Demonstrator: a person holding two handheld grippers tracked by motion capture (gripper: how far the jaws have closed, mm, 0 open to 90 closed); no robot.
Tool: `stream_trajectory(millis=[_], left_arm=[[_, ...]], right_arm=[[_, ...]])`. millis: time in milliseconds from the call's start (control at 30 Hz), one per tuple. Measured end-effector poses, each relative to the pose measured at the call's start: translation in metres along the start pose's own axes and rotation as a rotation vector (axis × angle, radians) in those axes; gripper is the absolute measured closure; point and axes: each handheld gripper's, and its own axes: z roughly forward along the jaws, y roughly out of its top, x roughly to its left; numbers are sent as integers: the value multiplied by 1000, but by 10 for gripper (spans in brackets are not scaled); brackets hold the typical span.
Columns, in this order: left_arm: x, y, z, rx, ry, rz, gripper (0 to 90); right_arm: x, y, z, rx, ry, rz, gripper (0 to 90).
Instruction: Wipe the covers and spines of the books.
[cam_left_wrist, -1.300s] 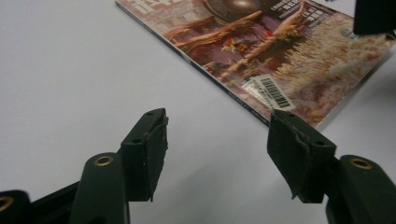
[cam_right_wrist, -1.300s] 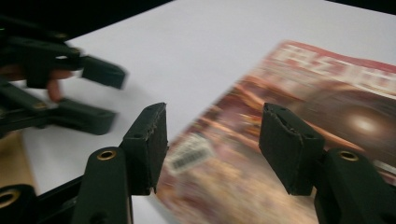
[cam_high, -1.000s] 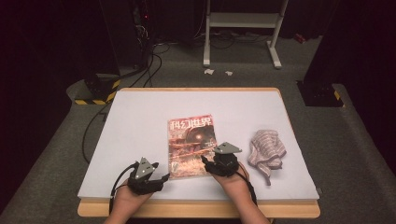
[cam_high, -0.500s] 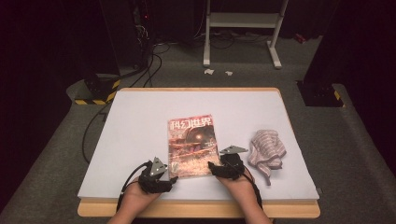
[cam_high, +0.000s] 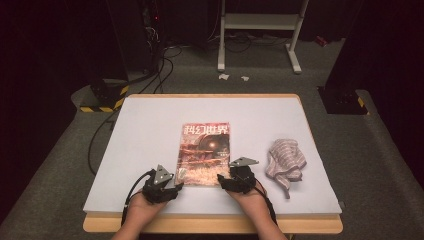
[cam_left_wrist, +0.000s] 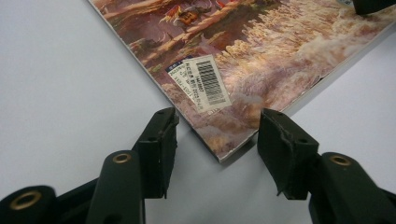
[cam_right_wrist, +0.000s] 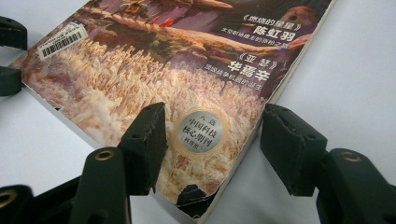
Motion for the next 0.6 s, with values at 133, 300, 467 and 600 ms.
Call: stream_trajectory(millis=[133, 300, 467, 600], left_arm=[[0, 0, 0, -5, -8, -4, 489], [-4, 0, 2, -11, -28, -8, 483], [-4, 0, 2, -12, -26, -11, 486], [-4, 1, 0, -25, -10, 4, 505]], right_arm=[[-1, 0, 0, -2, 7, 2, 413], [-2, 0, 0, -2, 11, 5, 414], [-4, 0, 0, -5, 14, 8, 416], [-3, 0, 0, -4, 10, 5, 413]])
